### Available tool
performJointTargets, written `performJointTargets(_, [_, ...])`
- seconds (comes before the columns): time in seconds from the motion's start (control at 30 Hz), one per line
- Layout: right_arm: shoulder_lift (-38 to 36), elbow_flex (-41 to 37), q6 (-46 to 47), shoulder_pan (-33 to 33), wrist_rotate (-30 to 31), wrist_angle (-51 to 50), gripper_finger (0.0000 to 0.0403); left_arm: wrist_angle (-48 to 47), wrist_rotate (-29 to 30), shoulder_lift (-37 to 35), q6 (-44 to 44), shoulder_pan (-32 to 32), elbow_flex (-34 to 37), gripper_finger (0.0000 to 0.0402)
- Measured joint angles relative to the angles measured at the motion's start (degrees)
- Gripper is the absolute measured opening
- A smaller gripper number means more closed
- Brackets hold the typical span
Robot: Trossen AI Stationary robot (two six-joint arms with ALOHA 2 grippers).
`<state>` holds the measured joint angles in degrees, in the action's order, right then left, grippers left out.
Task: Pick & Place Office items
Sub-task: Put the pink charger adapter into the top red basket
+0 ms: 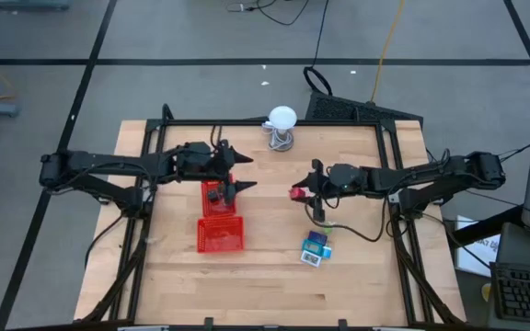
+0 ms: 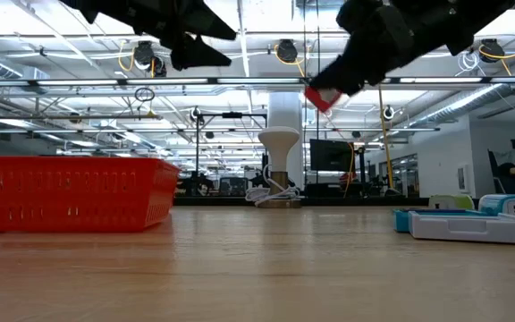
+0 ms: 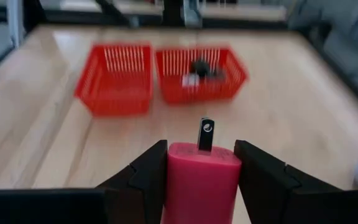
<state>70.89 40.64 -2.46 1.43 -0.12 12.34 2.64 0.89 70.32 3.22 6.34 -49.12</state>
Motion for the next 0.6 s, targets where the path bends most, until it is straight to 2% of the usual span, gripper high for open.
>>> performJointTargets(0.13, [0.0, 0.0, -5.25, 0.0, 0.63, 4.29, 0.0152, 5.93, 0.03, 5.03, -0.3, -1.62, 0.01, 0.0351])
performJointTargets(0.3, [0.16, 0.0, -14.11, -0.02, 8.15, 5.45, 0.0152, 13.45, 0.03, 10.17, 1.34, -2.23, 0.03, 0.0351])
performJointTargets(0.6, [5.93, -0.07, -28.71, -0.04, 16.62, 12.29, 0.0152, 23.74, 0.66, 15.13, 12.63, -1.37, -0.05, 0.0351])
